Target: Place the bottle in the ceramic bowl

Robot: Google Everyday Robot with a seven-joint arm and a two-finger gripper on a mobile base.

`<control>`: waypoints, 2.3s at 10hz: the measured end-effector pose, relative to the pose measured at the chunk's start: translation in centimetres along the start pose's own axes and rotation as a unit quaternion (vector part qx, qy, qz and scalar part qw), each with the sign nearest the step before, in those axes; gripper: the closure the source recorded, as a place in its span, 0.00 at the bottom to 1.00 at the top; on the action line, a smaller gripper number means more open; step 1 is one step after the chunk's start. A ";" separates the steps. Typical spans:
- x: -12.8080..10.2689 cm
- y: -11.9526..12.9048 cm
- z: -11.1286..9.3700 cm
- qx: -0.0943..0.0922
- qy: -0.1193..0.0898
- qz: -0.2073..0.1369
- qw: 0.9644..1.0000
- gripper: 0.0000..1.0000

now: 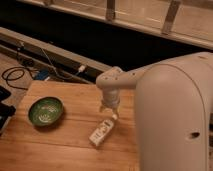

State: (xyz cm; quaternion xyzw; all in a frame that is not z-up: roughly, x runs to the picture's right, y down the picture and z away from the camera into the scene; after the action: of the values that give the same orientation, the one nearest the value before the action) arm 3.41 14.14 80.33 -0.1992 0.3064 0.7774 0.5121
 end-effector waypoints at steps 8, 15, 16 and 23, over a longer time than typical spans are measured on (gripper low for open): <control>0.3 0.0 2.0 0.018 0.034 -0.015 0.999 0.35; 0.1 0.8 7.6 0.066 0.106 -0.007 0.992 0.35; 0.1 -0.1 8.8 0.074 0.123 0.003 0.990 0.35; -0.1 -0.2 8.2 0.077 0.124 0.004 0.989 0.93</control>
State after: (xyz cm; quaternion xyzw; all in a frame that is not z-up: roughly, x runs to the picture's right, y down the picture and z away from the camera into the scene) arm 3.71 19.74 86.38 -0.2528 0.4269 0.7229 0.4809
